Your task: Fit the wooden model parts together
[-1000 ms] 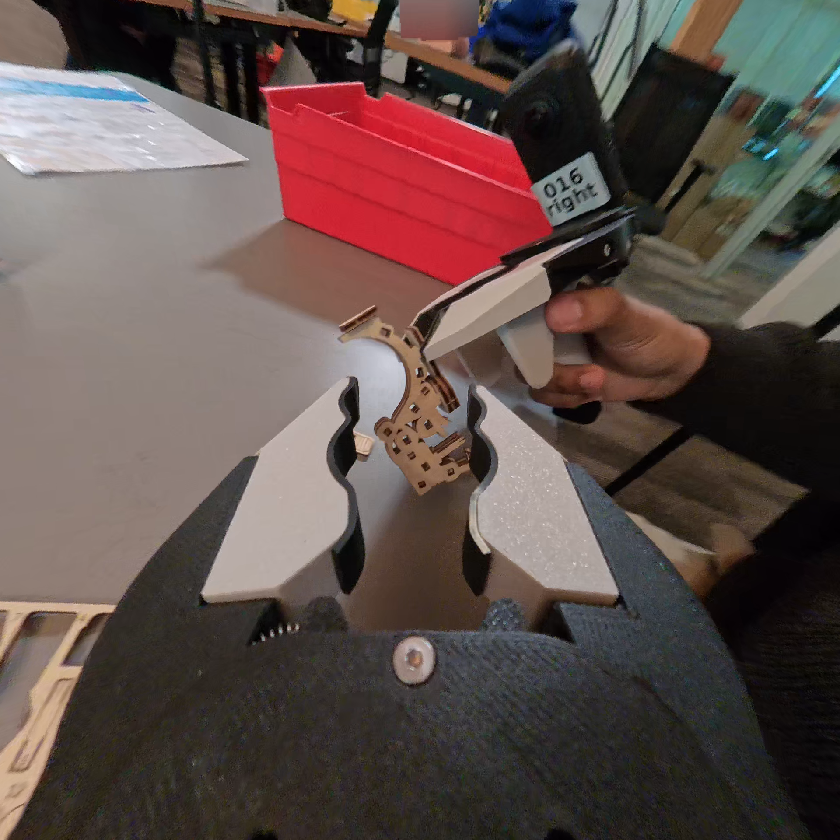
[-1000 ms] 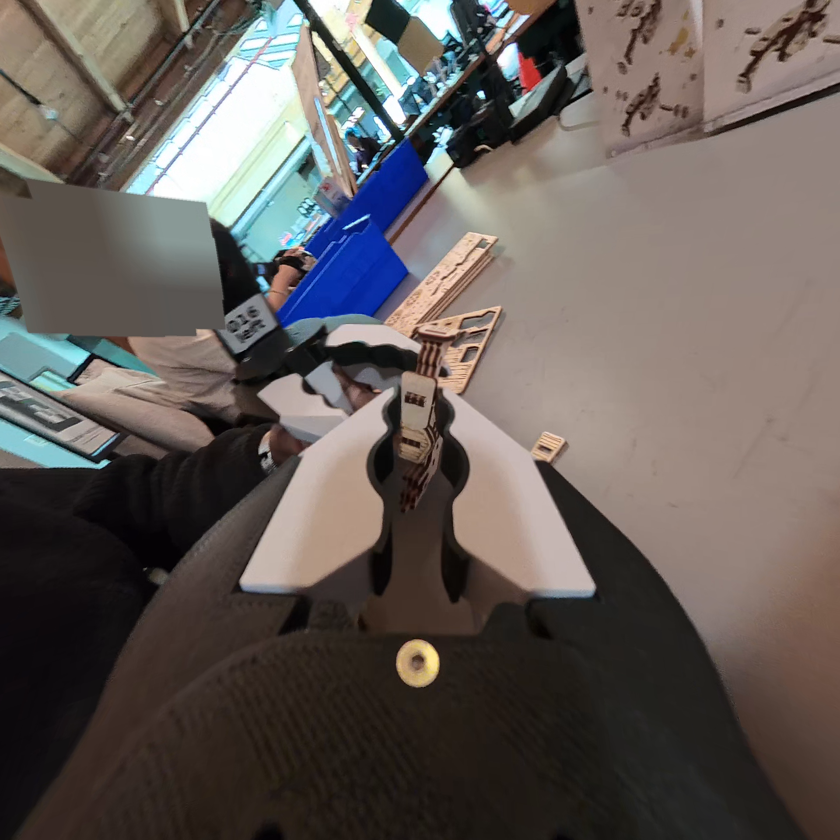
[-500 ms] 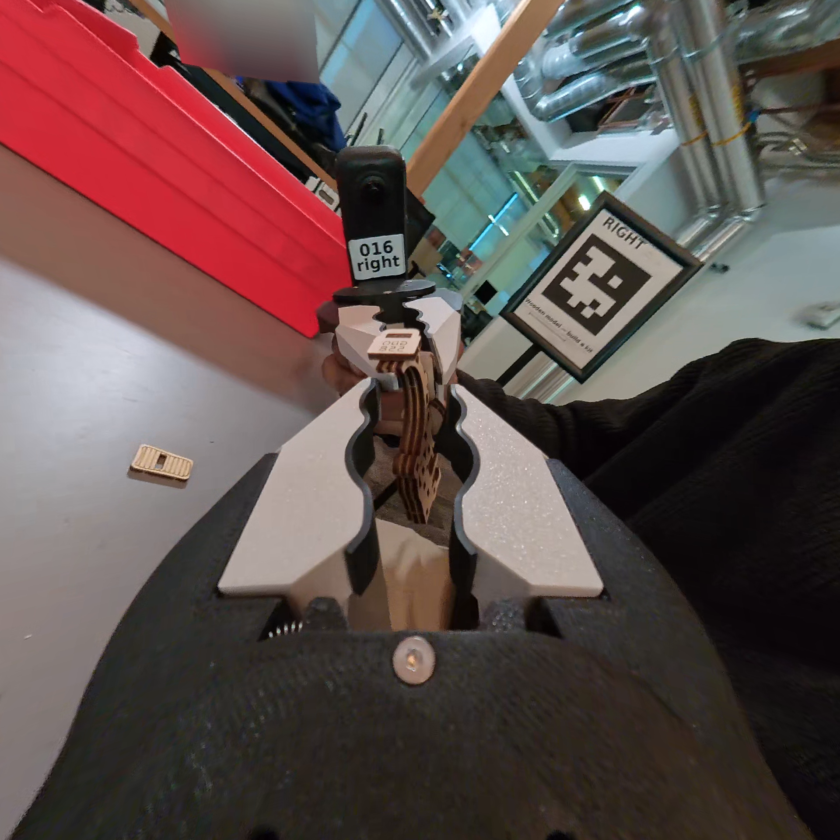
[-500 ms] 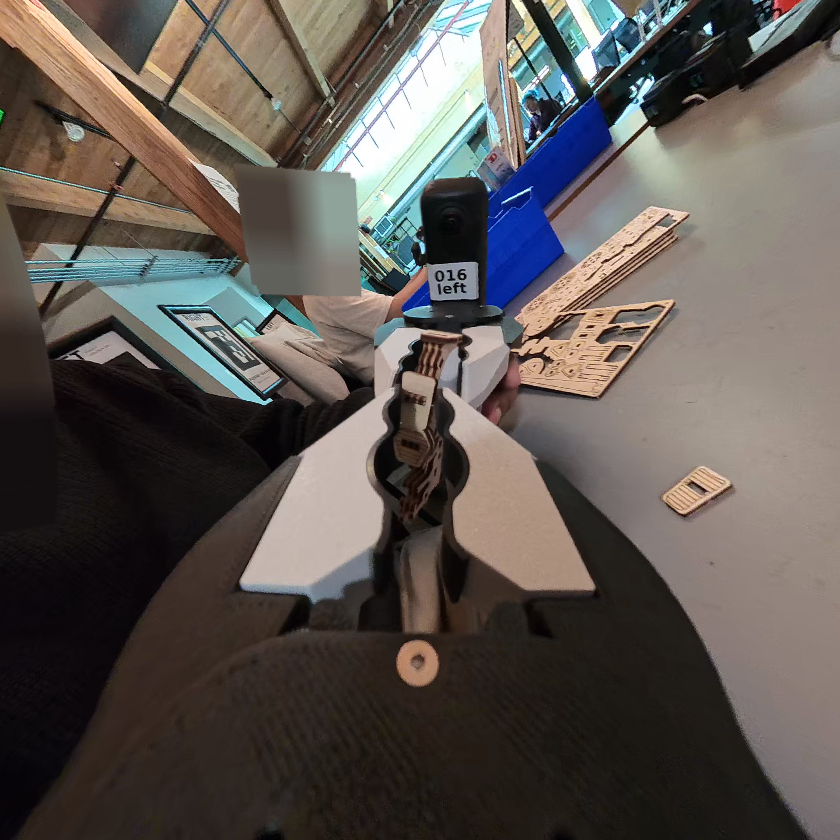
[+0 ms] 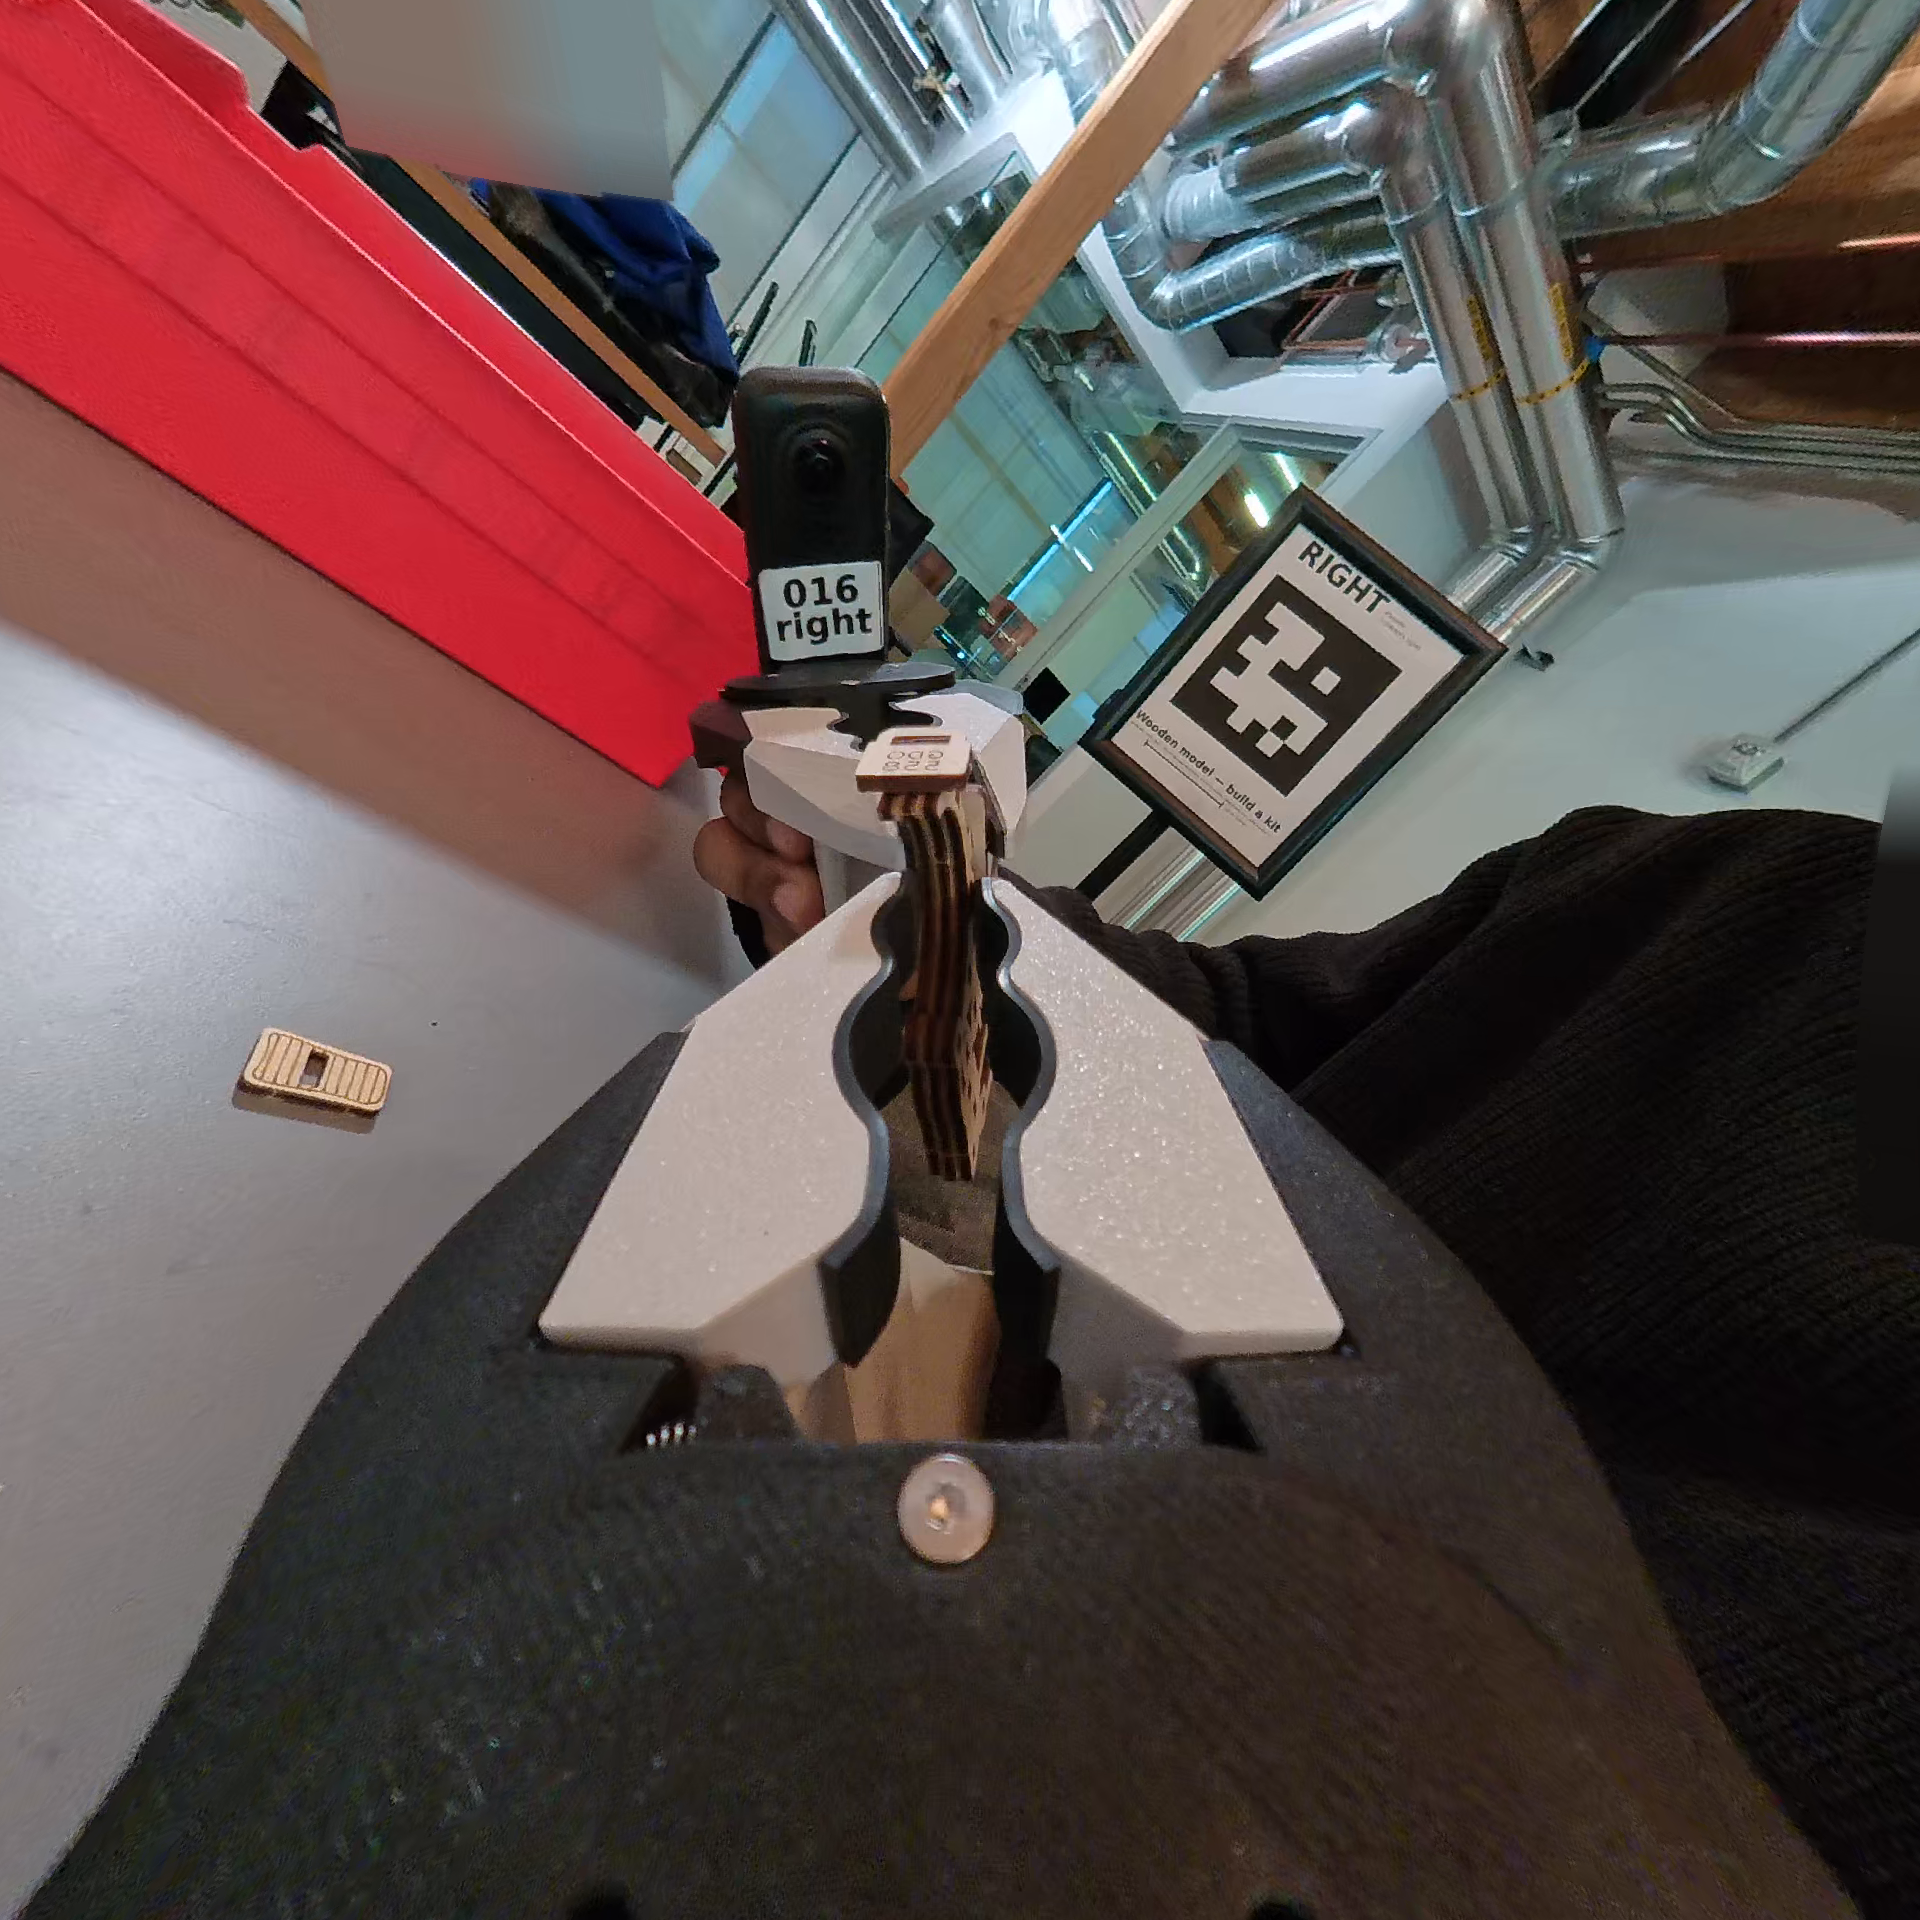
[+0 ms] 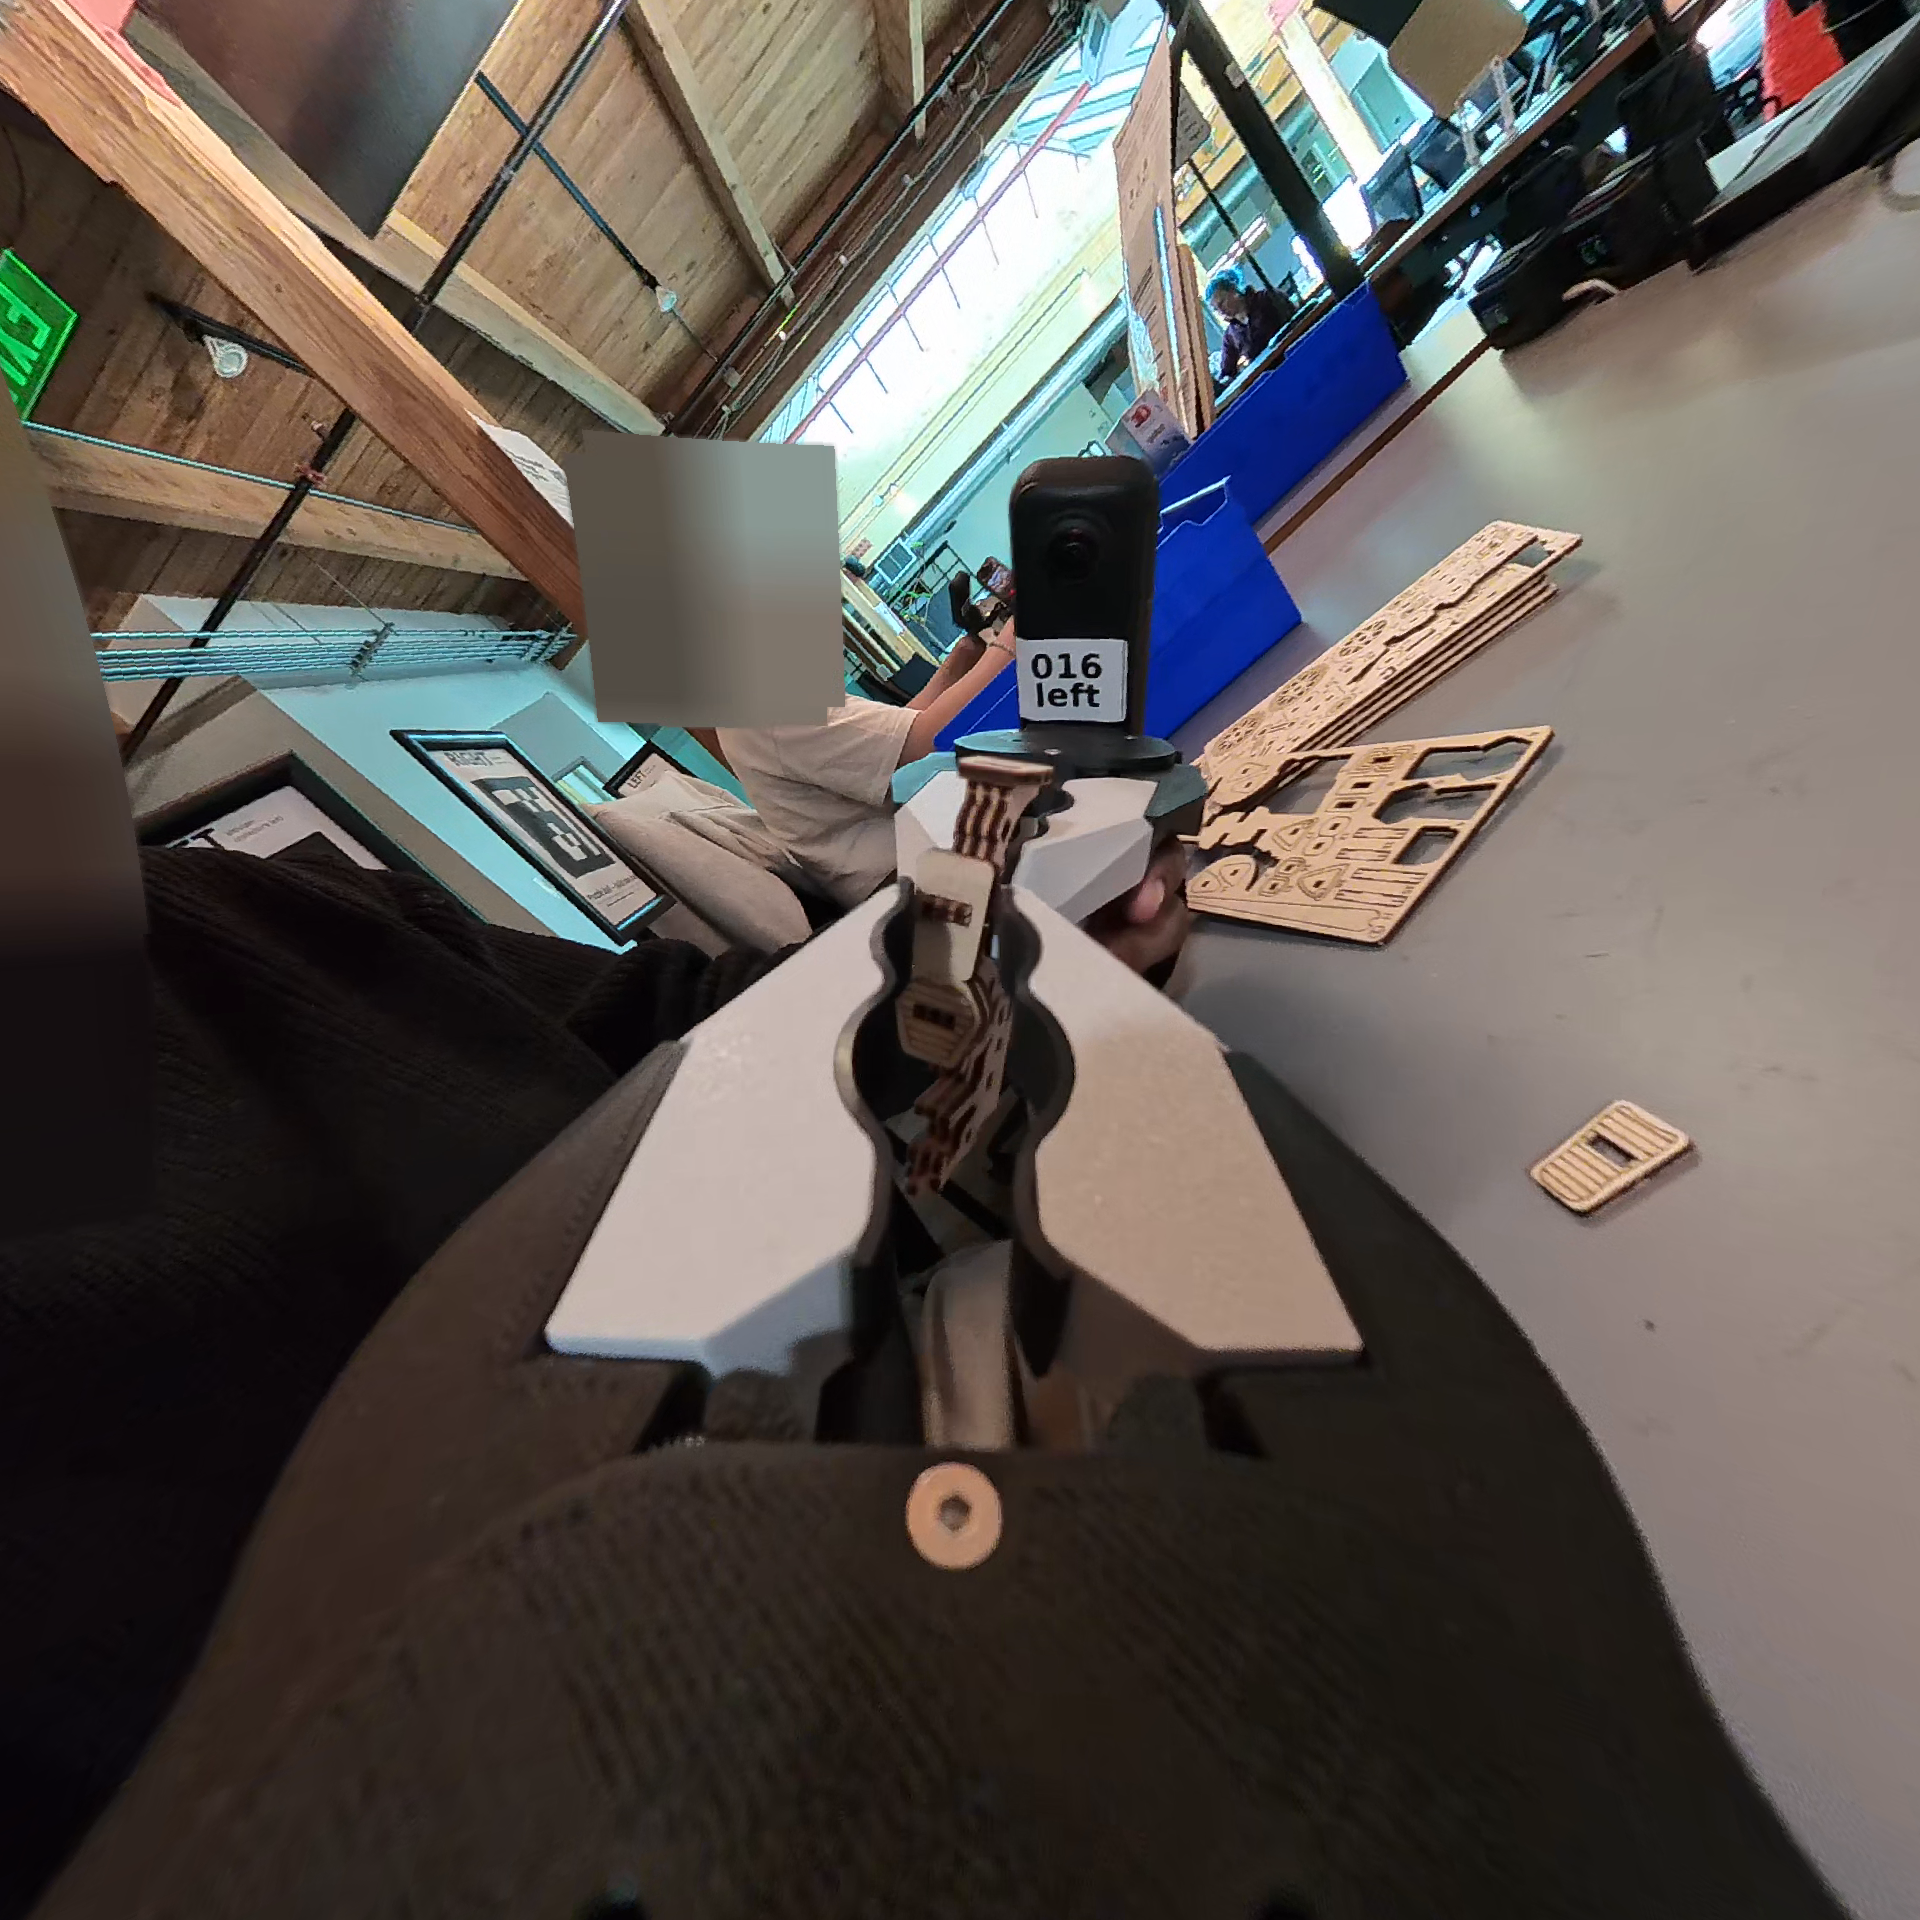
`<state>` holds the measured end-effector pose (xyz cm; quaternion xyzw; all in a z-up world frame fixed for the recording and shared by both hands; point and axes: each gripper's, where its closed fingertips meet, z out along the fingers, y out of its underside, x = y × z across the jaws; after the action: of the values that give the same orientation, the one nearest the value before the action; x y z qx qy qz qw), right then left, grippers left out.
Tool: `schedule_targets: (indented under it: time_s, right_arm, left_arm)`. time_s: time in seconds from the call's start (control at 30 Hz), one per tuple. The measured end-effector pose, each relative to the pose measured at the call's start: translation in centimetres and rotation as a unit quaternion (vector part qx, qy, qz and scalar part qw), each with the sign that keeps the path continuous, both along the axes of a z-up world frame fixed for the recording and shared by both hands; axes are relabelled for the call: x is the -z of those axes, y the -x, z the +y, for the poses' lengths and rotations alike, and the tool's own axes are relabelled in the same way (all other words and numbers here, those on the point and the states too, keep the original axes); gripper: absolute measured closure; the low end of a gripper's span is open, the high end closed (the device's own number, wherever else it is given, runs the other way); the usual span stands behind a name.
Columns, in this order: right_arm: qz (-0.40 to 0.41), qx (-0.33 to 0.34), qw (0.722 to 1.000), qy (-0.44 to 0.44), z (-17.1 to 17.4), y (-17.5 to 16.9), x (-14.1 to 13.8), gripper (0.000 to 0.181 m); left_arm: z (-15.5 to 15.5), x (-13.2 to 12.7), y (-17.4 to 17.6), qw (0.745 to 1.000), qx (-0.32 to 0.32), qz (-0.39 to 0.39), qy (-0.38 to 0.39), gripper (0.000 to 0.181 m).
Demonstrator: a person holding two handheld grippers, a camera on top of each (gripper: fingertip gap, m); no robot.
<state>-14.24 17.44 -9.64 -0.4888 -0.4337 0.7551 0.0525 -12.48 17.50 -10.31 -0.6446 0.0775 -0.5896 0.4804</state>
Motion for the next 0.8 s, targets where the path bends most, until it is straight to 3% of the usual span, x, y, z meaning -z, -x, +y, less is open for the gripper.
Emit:
schedule_targets:
  time_s: [0.1,0.2,0.3,0.43,0.8]
  right_arm:
    - [-0.005,0.036,0.999,-0.003,0.8,0.5,0.2,0.143]
    - [0.007,0.077,0.997,-0.009,2.1,0.6,-0.4,0.138]
    - [-0.001,0.113,0.992,-0.050,3.0,0.8,0.0,0.141]
    - [-0.017,0.109,0.989,-0.097,2.0,1.2,0.9,0.143]
    - [-0.036,0.094,0.988,-0.119,0.7,1.7,1.9,0.162]
  left_arm:
    - [0.2,-0.2,0.4,1.000,-0.009,-0.006,-0.001,0.174]
    - [0.6,-0.3,1.2,0.999,-0.039,0.000,-0.008,0.174]
    - [1.0,-0.4,2.3,0.997,-0.073,0.007,-0.015,0.174]
    - [1.5,-0.4,3.4,0.993,-0.112,0.013,-0.016,0.174]
    - [1.6,0.1,2.7,0.993,-0.111,0.029,-0.016,0.173]
